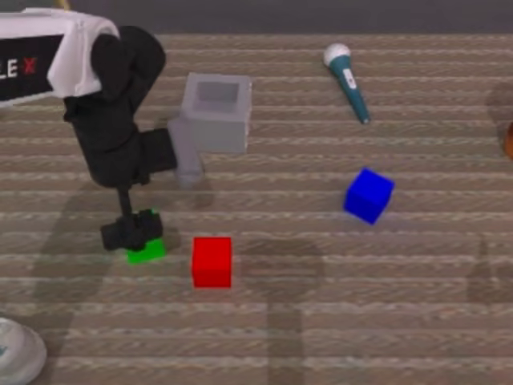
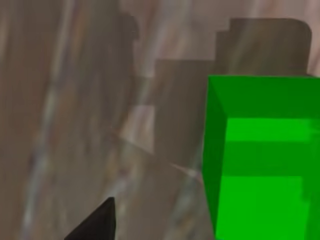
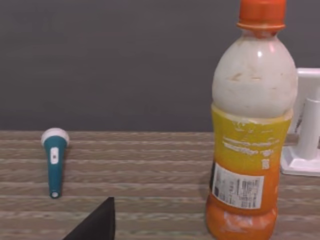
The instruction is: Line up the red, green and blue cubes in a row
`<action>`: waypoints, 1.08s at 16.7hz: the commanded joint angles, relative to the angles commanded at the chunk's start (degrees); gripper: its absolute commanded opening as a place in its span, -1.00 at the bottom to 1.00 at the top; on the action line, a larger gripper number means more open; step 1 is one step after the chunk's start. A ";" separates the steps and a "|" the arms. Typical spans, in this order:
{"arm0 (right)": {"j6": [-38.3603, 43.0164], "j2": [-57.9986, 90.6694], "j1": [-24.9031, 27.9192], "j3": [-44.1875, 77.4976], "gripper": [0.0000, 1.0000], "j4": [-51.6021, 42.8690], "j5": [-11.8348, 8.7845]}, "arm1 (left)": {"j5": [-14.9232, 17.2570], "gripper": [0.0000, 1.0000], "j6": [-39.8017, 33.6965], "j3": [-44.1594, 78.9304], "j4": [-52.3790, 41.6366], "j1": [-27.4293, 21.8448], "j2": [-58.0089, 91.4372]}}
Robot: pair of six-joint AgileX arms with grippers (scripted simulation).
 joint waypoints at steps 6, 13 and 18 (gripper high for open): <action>0.00 0.00 0.00 0.00 1.00 0.00 0.00 | 0.03 1.00 0.02 -6.30 10.48 -0.04 4.16; 0.00 0.00 0.00 0.00 1.00 0.00 0.00 | 0.03 0.55 0.02 -6.46 10.72 -0.04 4.27; 0.00 0.00 0.00 0.00 1.00 0.00 0.00 | 0.03 -0.21 0.02 -6.46 10.72 -0.04 4.27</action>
